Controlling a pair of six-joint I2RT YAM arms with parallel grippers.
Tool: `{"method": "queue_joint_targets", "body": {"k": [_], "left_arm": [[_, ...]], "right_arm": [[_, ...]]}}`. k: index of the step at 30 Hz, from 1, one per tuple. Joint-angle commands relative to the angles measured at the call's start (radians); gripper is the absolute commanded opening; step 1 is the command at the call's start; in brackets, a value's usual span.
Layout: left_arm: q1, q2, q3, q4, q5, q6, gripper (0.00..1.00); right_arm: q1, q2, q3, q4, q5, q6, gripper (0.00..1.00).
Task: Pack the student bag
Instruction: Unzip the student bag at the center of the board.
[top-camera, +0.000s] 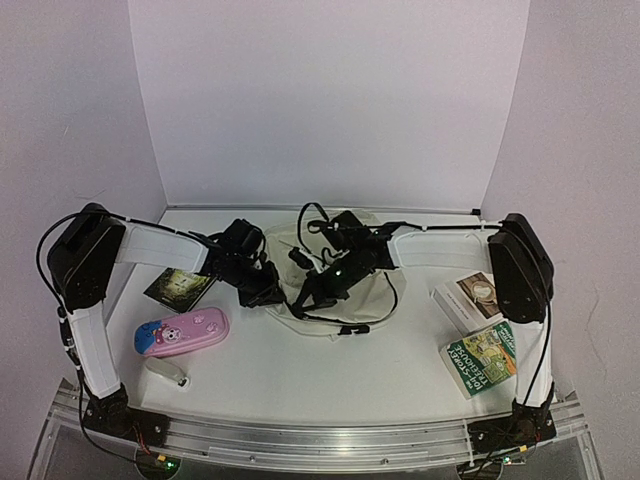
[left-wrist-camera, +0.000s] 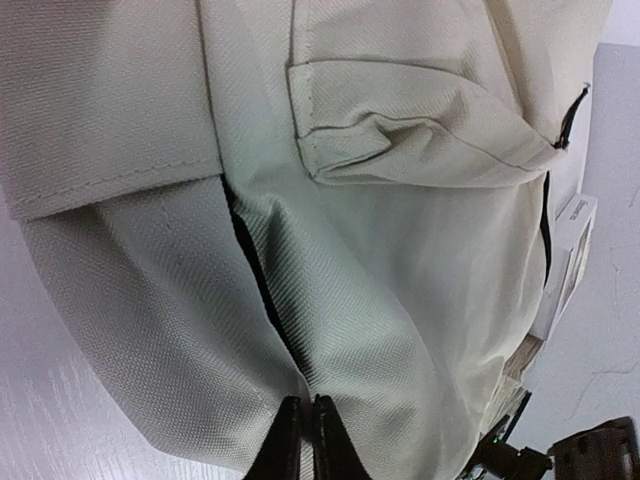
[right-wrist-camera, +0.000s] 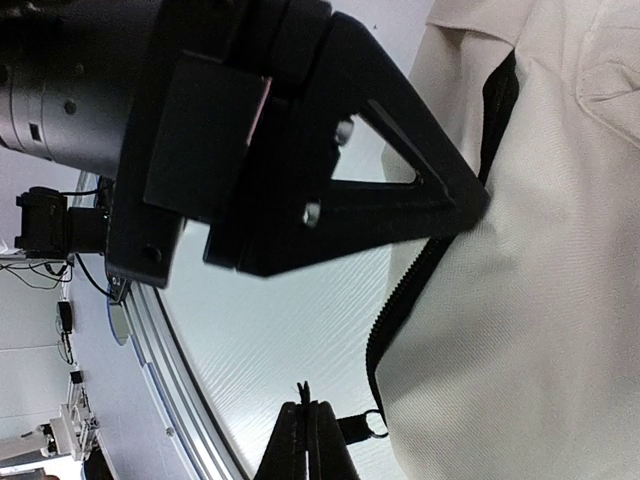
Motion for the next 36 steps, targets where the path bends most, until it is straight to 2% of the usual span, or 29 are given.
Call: {"method": "queue_joint_targets", "body": {"k": [1,8,14,22,24,25,27,29,33,36], "left_arm": [[0.005,-0.03,0.054,-0.054,-0.069,0.036,0.01],[0.061,-0.057,0.048,-0.106,-0.076,0.07,0.0],[0.114,-0.071,0.046,-0.132,-0.078,0.104,0.0],[0.162,-0.079,0.07,-0.197,-0.119,0.225,0.0],[0.139,-0.106,0.077,-0.197,-0.121,0.282,0.06],[0.121,-0.128,0.081,-0.199,-0.13,0.322,0.15],[0.073,-0.172,0.083,-0.202,-0.155,0.404,0.43],[0.036,-0.226,0.066,-0.183,-0.157,0.49,0.56],[-0.015,-0.348,-0.031,-0.07,-0.136,0.631,0.65],[-0.071,-0.39,-0.062,-0.014,-0.137,0.755,0.68]], "right_arm": [[0.008,-0.105,-0.091,-0.008,0.016,-0.071,0.0],[-0.006,-0.23,-0.249,-0.042,0.098,-0.163,0.0],[-0.057,-0.311,-0.347,-0.067,0.099,-0.185,0.0],[-0.108,-0.347,-0.38,-0.082,0.082,-0.197,0.0],[-0.108,-0.327,-0.363,-0.082,0.058,-0.182,0.0],[-0.108,-0.316,-0.353,-0.082,0.043,-0.173,0.0],[-0.108,-0.293,-0.331,-0.081,0.014,-0.157,0.0],[-0.108,-0.273,-0.31,-0.081,-0.009,-0.141,0.0],[-0.108,-0.255,-0.286,-0.081,-0.035,-0.125,0.0],[-0.108,-0.253,-0.281,-0.08,-0.03,-0.124,0.0]]}}
